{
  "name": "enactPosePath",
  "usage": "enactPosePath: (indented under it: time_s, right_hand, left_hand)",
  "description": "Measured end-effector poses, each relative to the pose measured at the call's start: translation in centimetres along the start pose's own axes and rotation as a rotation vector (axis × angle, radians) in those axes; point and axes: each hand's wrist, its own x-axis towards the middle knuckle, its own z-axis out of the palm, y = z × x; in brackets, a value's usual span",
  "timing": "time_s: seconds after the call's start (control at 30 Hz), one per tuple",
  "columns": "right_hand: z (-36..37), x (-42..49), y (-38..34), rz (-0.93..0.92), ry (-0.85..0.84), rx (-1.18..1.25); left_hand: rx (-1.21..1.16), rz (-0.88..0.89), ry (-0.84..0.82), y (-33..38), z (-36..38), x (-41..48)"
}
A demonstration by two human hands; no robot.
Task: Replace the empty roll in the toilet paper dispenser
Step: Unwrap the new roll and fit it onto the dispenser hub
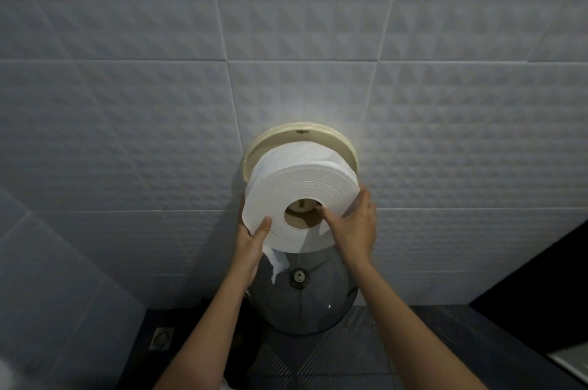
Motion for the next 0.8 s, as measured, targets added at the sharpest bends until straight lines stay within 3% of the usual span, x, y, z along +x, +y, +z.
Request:
enactPosePath:
  time_s: [0.2,0.5,0.8]
  right_hand:
    - [0.3,2.0,0.8,-0.064,-0.097,0.177]
    - [1.4,4.2,1.6,-0.114,-0.055,0.214]
    - [1.8,4.7,2.5,-0.120,-0.087,0.244]
  left_hand:
    - [-0.020,0.001,0.066,-0.6,1.1,1.5]
    - [-0.022,-0.026,0.143,-1.8,2.3,3.5]
    - [-0.066,-0.126,0.077,-3.1,2.1,3.9]
